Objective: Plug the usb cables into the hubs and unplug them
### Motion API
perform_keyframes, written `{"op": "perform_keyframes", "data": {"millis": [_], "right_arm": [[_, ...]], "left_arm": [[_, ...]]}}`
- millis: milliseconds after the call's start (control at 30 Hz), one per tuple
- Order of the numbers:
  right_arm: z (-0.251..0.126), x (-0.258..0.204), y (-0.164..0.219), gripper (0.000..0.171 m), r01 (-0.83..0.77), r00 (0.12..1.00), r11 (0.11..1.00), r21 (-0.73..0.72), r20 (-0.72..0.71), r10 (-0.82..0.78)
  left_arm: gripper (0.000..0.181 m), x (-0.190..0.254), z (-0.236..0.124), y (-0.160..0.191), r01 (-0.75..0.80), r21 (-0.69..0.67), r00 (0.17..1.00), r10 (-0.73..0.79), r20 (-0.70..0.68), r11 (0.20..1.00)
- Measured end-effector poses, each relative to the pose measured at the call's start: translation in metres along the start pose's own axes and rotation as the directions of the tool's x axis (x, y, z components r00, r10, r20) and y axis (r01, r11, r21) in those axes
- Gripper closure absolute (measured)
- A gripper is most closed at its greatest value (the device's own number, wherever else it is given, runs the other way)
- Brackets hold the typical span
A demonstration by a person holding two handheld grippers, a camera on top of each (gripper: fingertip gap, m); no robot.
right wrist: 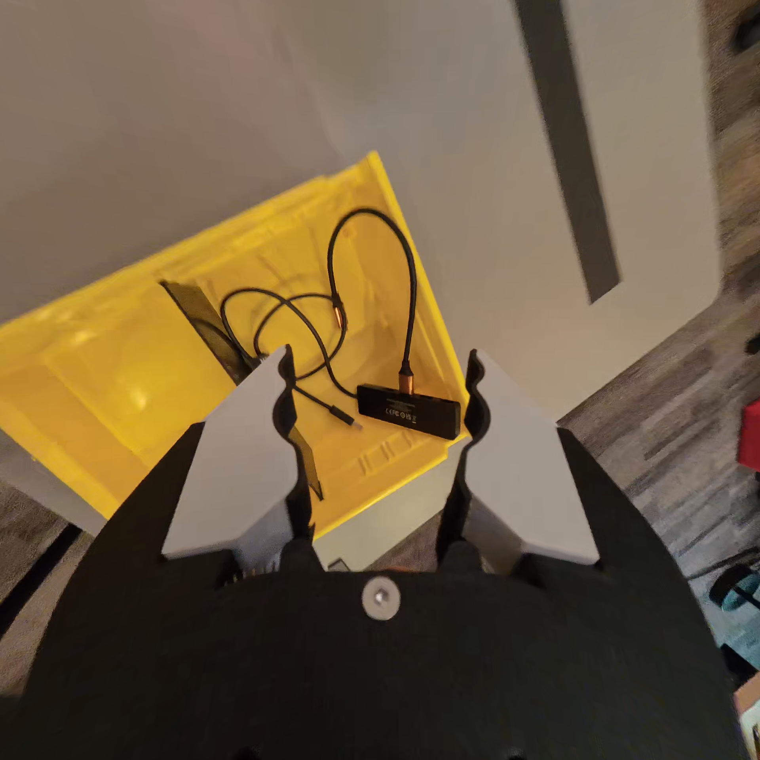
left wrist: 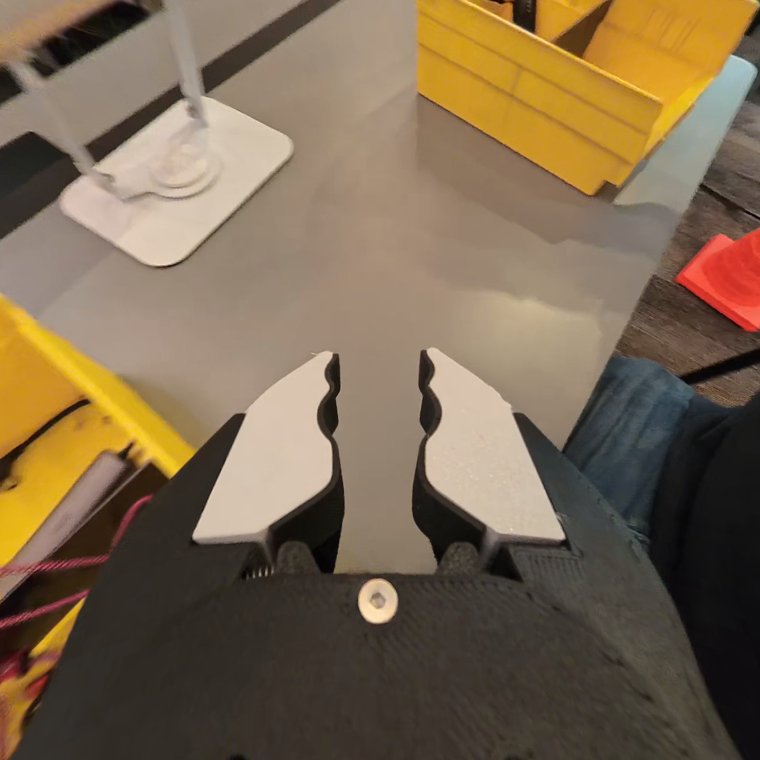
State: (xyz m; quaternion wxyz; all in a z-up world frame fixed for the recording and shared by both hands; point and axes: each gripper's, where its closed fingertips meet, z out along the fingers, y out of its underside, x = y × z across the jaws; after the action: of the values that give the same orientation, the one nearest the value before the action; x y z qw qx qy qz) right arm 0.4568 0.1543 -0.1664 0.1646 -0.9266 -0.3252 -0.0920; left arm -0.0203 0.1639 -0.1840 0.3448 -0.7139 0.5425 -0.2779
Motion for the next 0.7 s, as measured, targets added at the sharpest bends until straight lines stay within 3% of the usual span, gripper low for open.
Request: {"op": "perform_keyframes", "data": {"millis": [167, 367, 600, 700], "right_arm": [[-0.054, -0.045, -0.046, 0.1, 0.056, 0.991, 0.97, 0.237, -0.128, -0.026], [-0.072, -0.143, -0.106, 0.11, 0.136, 0.991, 0.851, 0.507, -0.081, -0.111], [-0.07, -0.216, -0.141, 0.118, 0.142, 0.985, 0.757, 0.638, -0.016, -0.171], [-0.076, -0.234, -0.149, 0.12, 0.111, 0.983, 0.713, 0.692, 0.03, -0.183]], "left_arm": [[0.141, -0.071, -0.067, 0.005, 0.012, 0.005, 0.968, -0.013, 0.252, 1.0], [0.139, -0.154, -0.128, 0.041, 0.038, -0.145, 0.869, 0.039, 0.492, 0.989], [0.143, -0.207, -0.109, 0.035, -0.055, -0.339, 0.864, 0.216, 0.456, 0.939], [0.145, -0.216, -0.072, 0.028, -0.135, -0.419, 0.919, 0.272, 0.286, 0.898]]}}
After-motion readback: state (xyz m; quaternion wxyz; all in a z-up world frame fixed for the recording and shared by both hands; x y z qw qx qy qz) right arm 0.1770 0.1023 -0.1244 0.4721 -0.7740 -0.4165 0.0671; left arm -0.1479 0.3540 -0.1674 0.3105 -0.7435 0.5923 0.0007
